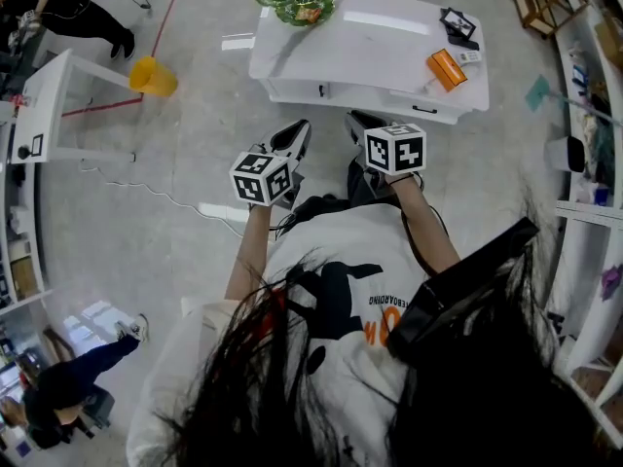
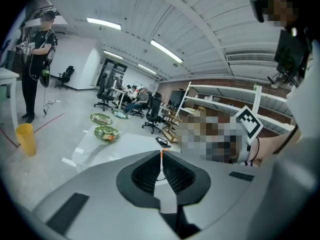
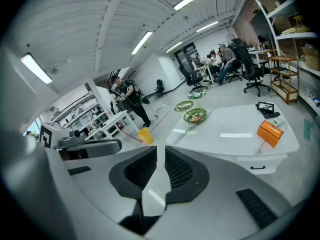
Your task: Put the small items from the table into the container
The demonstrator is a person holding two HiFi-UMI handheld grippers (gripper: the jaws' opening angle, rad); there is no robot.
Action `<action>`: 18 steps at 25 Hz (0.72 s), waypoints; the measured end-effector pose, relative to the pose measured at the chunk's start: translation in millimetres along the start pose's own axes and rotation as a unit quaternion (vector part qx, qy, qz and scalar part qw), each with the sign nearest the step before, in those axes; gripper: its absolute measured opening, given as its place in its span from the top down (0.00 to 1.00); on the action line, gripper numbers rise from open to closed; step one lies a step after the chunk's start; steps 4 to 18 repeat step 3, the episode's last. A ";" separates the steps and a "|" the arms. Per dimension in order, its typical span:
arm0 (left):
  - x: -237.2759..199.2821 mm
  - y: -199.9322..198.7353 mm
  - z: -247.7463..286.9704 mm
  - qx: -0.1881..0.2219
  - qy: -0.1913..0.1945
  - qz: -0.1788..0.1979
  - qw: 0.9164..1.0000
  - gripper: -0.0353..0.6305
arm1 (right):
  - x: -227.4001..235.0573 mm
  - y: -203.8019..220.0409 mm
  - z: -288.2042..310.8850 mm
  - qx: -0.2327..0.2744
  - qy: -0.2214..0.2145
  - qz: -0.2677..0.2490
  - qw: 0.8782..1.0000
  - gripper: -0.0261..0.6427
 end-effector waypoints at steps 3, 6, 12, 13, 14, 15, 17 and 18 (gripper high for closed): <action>-4.8 -2.6 -4.6 0.004 -0.006 -0.005 1.000 0.93 | -2.3 1.6 -0.5 -0.005 0.001 0.000 1.000 0.87; -4.8 -2.6 -4.6 0.004 -0.006 -0.005 1.000 0.93 | -2.3 1.6 -0.5 -0.005 0.001 0.000 1.000 0.87; -4.8 -2.6 -4.6 0.004 -0.006 -0.005 1.000 0.93 | -2.3 1.6 -0.5 -0.005 0.001 0.000 1.000 0.87; -4.8 -2.6 -4.6 0.004 -0.006 -0.005 1.000 0.93 | -2.3 1.6 -0.5 -0.005 0.001 0.000 1.000 0.87; -4.8 -2.6 -4.6 0.004 -0.006 -0.005 1.000 0.93 | -2.3 1.6 -0.5 -0.005 0.001 0.000 1.000 0.87; -4.8 -2.6 -4.6 0.004 -0.006 -0.005 1.000 0.93 | -2.3 1.6 -0.5 -0.005 0.001 0.000 1.000 0.87; -4.8 -2.6 -4.6 0.004 -0.006 -0.005 1.000 0.93 | -2.3 1.6 -0.5 -0.005 0.001 0.000 1.000 0.87; -4.8 -2.6 -4.6 0.004 -0.006 -0.005 1.000 0.93 | -2.3 1.6 -0.5 -0.005 0.001 0.000 1.000 0.87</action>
Point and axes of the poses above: the fingertips, and each gripper's own axes: z forward along the fingers, x to its right, y out of its underside, the point moved 1 cm from there along -z, backward along the fingers, and after that the axes turned 1 degree about z, right-handed, at the moved point
